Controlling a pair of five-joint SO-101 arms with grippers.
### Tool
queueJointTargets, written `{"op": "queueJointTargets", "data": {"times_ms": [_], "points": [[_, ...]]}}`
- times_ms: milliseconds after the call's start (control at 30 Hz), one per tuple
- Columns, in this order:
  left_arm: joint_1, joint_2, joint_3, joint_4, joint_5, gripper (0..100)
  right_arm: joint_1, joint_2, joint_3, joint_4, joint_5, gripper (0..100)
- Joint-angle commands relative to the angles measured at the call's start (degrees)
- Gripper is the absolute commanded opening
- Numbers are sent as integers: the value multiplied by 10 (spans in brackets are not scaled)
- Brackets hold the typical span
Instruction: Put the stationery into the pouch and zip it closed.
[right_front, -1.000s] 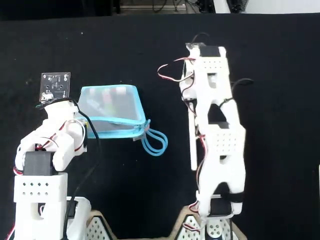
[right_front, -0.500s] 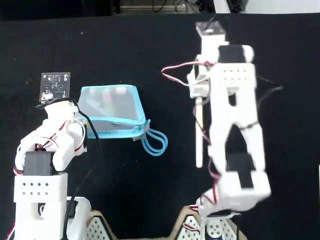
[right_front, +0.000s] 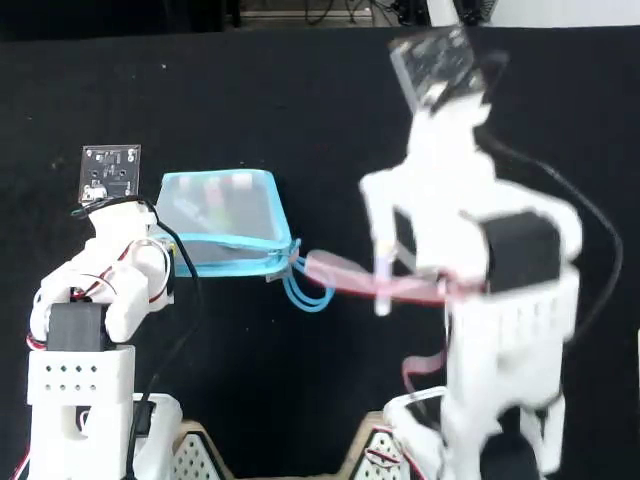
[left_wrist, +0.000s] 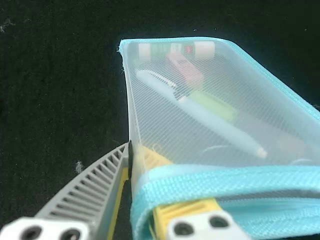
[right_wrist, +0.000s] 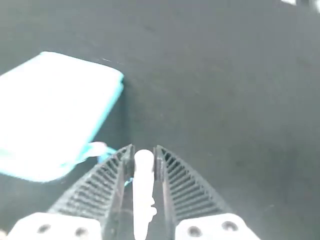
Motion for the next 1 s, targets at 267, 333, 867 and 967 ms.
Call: {"op": "queueJointTargets", "data": {"times_ms": [267, 333, 867, 967], "points": [[-6, 0, 0, -11, -4, 30, -153, -244, 128, -125, 1, 11], [-6, 0, 0, -11, -4, 30, -173, -281, 161, -155, 1, 11], [-6, 0, 0, -11, -4, 30, -276, -496, 422, -405, 3, 11], [-6, 0, 0, -11, -4, 30, -276, -501, 450, -428, 1, 11]]}}
